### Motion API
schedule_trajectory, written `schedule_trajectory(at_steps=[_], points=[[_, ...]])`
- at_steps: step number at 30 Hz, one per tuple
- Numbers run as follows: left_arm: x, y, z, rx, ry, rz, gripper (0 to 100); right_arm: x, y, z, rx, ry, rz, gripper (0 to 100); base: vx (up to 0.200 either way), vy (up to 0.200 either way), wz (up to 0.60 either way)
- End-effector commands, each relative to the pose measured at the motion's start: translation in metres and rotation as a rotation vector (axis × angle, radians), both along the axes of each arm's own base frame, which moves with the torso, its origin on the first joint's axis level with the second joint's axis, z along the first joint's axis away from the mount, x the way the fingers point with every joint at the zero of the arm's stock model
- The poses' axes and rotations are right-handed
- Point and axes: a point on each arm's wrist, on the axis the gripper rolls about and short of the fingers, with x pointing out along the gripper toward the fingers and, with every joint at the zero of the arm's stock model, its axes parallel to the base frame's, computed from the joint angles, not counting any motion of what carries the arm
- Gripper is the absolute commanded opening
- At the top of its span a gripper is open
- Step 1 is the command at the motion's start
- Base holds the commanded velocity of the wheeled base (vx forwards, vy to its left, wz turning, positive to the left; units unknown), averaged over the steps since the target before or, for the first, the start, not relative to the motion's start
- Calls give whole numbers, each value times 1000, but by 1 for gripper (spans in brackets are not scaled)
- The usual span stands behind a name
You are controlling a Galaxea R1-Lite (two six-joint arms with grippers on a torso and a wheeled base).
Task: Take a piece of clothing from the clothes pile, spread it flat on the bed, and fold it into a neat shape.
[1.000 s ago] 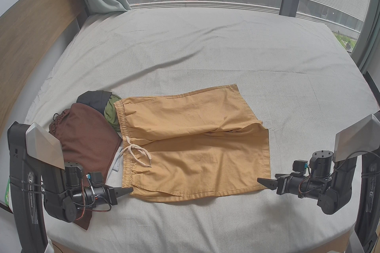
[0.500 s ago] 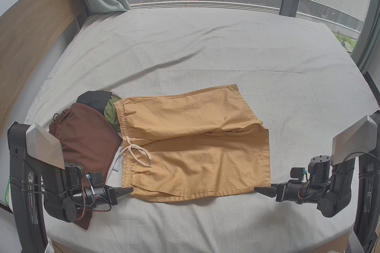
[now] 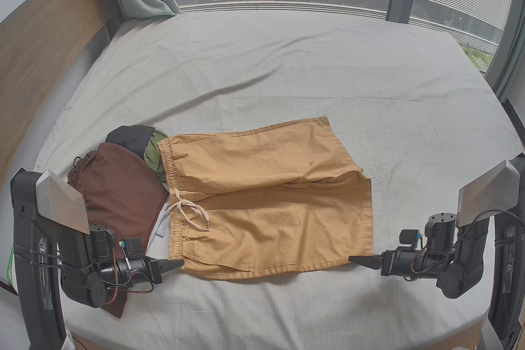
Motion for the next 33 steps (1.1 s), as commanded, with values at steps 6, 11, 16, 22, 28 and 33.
schedule_trajectory(at_steps=[6, 11, 16, 22, 28, 33], points=[[0, 0, -1, 0, 1, -1, 0, -2, -5, 16, 43, -28, 17, 100, 0, 0, 0], [0, 0, -2, 0, 4, -1, 0, -6, -8, 24, 58, -40, 34, 100, 0, 0, 0], [0, 0, -2, 0, 2, -1, 0, -5, -9, 24, 62, -44, 34, 100, 0, 0, 0], [0, 1, -2, 0, 2, 1, 0, -2, -9, 19, 61, -36, 30, 100, 0, 0, 0], [0, 0, -2, -1, 2, -1, 0, 3, -9, 11, 57, -25, 27, 100, 0, 0, 0], [1, 0, -2, -1, 1, -1, 0, 5, -9, 8, 56, -23, 22, 100, 0, 0, 0]])
